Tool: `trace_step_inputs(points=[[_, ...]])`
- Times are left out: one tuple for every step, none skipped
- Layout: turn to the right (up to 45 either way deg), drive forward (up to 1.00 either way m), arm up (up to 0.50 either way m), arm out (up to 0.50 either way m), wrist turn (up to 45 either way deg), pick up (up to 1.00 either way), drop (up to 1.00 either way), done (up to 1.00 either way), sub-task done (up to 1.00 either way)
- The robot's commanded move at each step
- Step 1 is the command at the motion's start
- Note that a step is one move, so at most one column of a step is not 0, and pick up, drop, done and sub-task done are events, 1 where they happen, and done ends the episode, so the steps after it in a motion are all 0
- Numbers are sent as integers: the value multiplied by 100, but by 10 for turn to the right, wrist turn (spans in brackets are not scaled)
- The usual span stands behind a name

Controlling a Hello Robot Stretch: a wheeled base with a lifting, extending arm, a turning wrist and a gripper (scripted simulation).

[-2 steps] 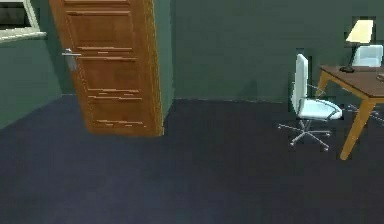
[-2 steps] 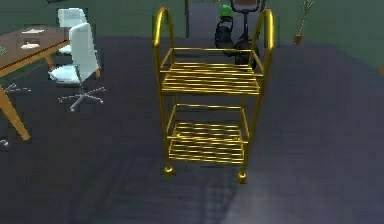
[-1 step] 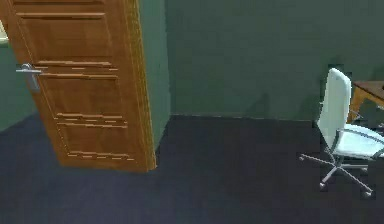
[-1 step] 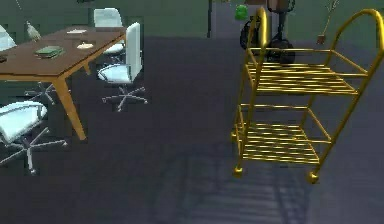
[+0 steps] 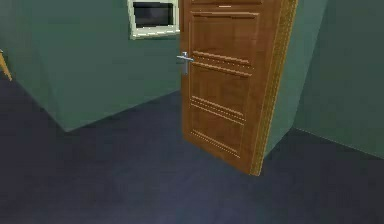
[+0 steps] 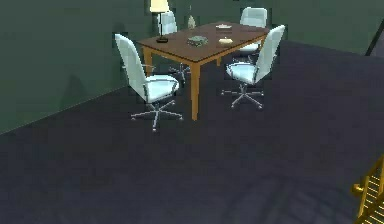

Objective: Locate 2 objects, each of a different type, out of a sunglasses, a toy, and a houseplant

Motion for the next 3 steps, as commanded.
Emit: trace_step_inputs(points=[[0,45,0,0,0,0,0,0,0],[-450,0,0,0,0,0,0,0,0],[0,100,0,0,0,0,0,0,0]])
